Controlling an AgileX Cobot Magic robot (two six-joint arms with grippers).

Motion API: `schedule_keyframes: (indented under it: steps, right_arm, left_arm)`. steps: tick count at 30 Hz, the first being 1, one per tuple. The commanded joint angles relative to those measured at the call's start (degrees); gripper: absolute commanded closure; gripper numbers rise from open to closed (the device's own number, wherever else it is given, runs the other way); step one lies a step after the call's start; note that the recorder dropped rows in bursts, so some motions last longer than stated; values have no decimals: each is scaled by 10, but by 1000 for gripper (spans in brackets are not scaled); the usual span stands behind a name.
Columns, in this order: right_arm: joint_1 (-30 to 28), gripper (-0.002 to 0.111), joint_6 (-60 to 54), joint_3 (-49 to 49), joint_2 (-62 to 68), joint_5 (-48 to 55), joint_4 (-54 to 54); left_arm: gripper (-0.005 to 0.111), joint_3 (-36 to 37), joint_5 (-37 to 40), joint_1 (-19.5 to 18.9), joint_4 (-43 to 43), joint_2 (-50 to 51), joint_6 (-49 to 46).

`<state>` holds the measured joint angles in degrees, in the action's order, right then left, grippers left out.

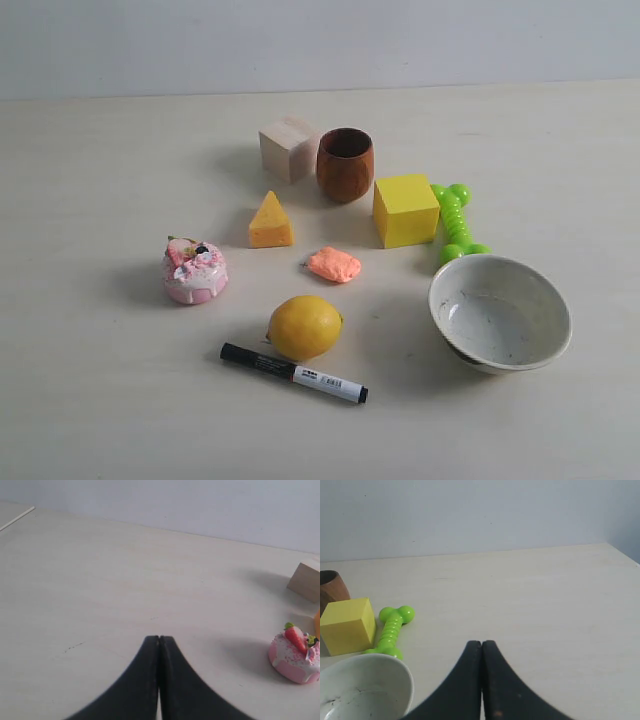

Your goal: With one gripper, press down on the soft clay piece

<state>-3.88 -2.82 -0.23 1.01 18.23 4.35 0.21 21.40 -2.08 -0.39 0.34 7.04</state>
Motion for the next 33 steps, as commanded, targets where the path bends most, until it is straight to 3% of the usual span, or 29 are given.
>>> schedule_keyframes:
  steps: [1,17,19,24,33]
  right_arm:
    - [3,108,-2,2,-3,-3,0]
    - [3,108,-2,2,-3,-49,0]
    - [3,108,-2,2,-3,-89,0]
    - [3,108,-2,2,-3,-307,0]
    - [3,108,-2,2,-3,-387,0]
  left_arm:
    - [107,-2,-5,3,-1,-3,0]
    - [107,-2,-5,3,-1,-3,0]
    - [107,-2,-5,3,-1,-3,0]
    - [107,-2,-5,3,-1,-3,0]
    - [107,-2,-5,3,-1,-3,0]
